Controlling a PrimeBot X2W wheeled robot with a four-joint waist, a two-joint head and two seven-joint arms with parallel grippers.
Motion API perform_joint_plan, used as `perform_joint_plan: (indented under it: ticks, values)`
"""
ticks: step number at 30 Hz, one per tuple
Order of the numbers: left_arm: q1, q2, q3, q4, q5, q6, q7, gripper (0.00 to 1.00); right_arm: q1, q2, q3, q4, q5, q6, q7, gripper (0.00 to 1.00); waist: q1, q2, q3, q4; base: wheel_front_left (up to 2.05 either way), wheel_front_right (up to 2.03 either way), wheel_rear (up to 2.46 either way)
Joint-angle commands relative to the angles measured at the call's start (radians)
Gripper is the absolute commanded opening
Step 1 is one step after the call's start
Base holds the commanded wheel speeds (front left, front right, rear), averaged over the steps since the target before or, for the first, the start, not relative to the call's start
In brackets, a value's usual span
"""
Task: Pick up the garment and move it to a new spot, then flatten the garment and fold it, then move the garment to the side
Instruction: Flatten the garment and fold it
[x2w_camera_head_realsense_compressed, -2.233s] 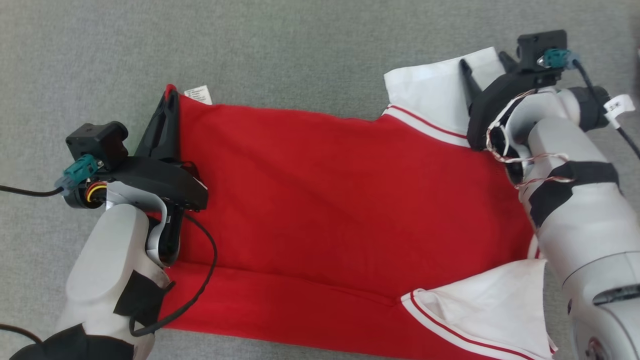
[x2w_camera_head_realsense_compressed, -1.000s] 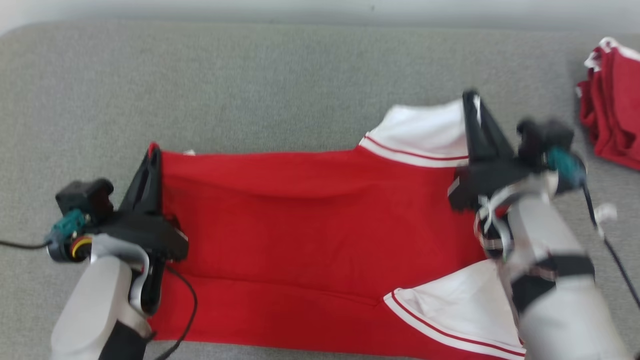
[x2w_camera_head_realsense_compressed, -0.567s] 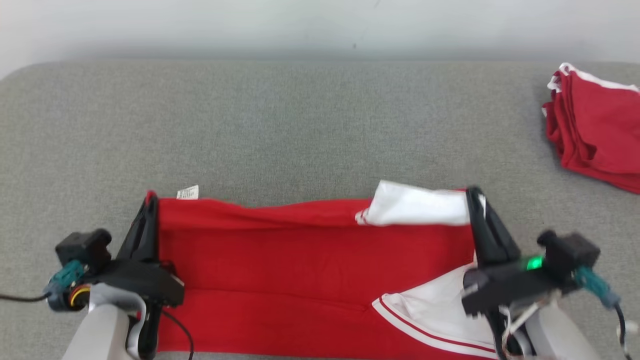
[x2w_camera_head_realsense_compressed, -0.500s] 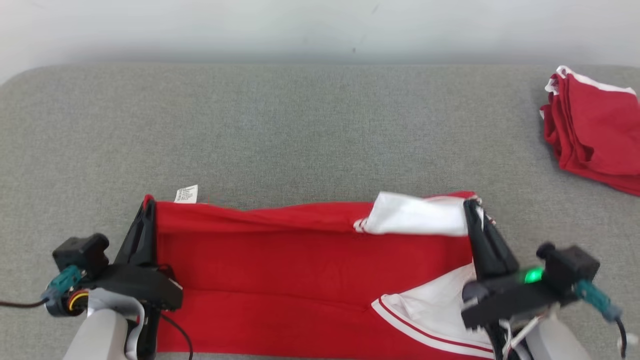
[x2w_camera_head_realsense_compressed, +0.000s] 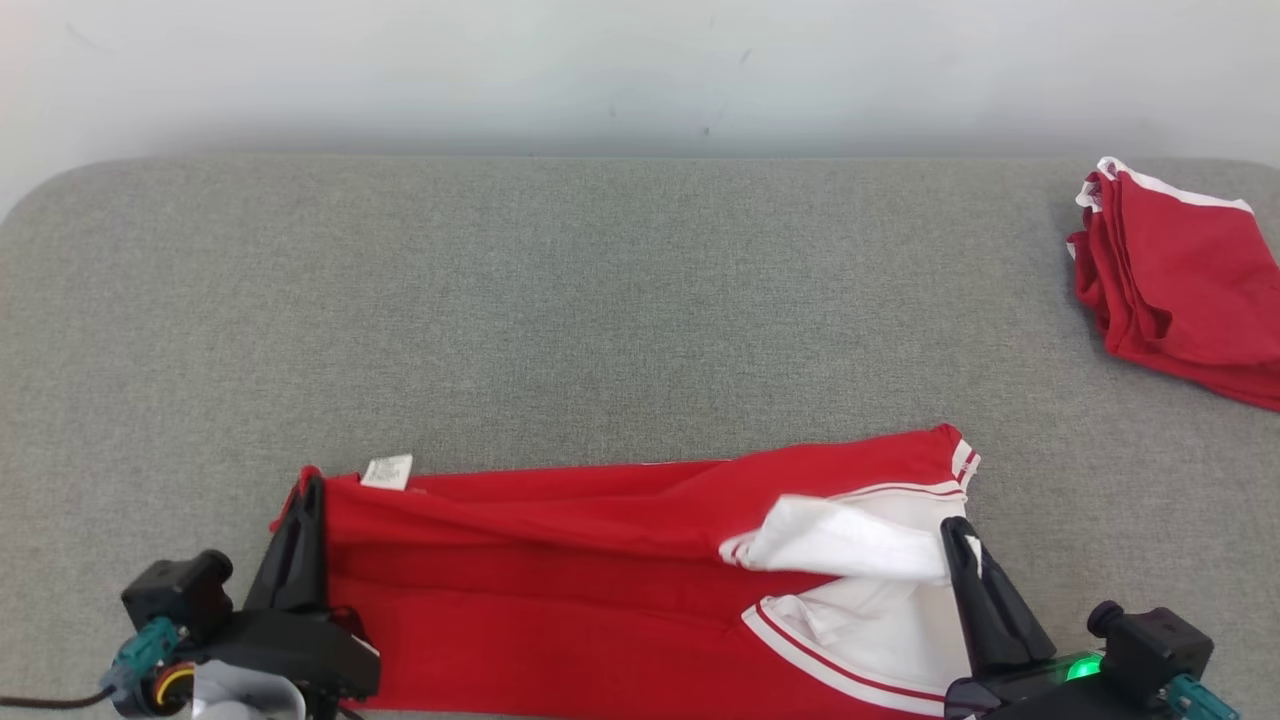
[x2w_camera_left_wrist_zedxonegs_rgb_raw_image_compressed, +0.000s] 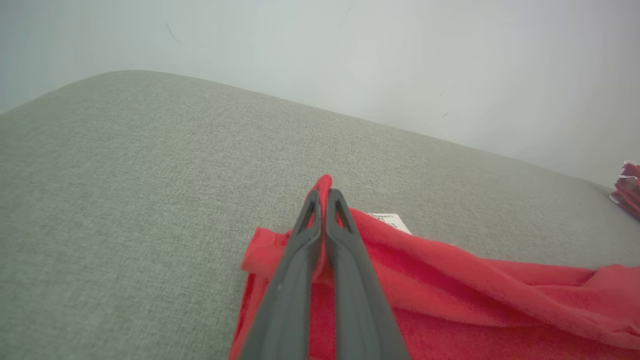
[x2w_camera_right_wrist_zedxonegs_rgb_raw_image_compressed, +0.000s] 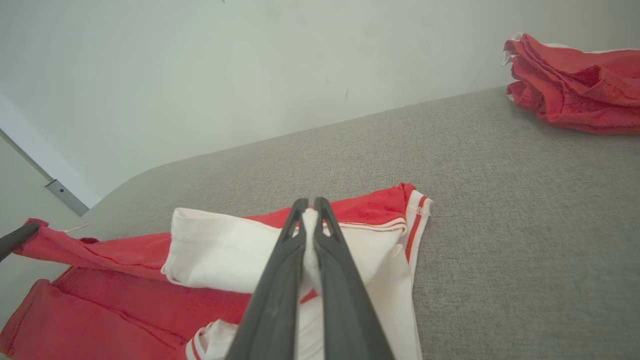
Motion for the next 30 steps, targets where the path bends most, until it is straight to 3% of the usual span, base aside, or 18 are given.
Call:
perform_joint_plan:
  ticks: [1, 5, 6, 7, 8, 20, 30]
  values:
    - [0.028, -0.010, 0.006, -0.004, 0.012, 0.002, -0.003, 0.00, 0.015, -0.002, 0.008, 0.008, -0.022, -0.002, -0.004, 0.00, 0.0001, 0.0001, -0.003, -0.002, 0.00, 0.00, 0.00]
    - [0.057, -0.027, 0.024, -0.005, 0.034, 0.002, -0.003, 0.00, 0.021, 0.006, 0.012, 0.033, -0.038, -0.002, -0.004, 0.00, 0.0001, 0.0001, -0.009, -0.002, 0.00, 0.00, 0.00]
    - [0.059, -0.029, 0.032, -0.010, 0.048, 0.002, -0.003, 0.02, 0.017, 0.013, 0.006, 0.033, -0.037, -0.002, -0.004, 0.11, 0.0001, 0.0001, -0.011, -0.002, 0.00, 0.00, 0.00]
    - [0.062, -0.033, 0.043, -0.017, 0.055, 0.002, -0.003, 0.47, 0.016, 0.017, -0.001, 0.034, -0.037, -0.002, -0.004, 0.44, 0.0001, 0.0001, -0.014, -0.001, 0.00, 0.00, 0.00]
    - [0.071, -0.040, 0.050, -0.019, 0.065, 0.002, -0.003, 1.00, 0.022, 0.020, -0.004, 0.036, -0.034, -0.002, -0.004, 1.00, 0.0001, 0.0001, -0.017, 0.000, 0.00, 0.00, 0.00]
    - [0.181, -0.093, 0.122, -0.126, 0.128, 0.002, -0.003, 1.00, 0.063, 0.031, -0.069, -0.021, -0.030, -0.002, -0.004, 1.00, 0.0001, 0.0001, -0.056, 0.014, 0.00, 0.00, 0.00]
    - [0.309, -0.124, 0.144, -0.277, 0.263, 0.002, -0.003, 1.00, -0.010, 0.054, -0.153, 0.204, -0.112, -0.002, -0.003, 1.00, 0.0001, 0.0001, -0.100, 0.046, 0.00, 0.00, 0.00]
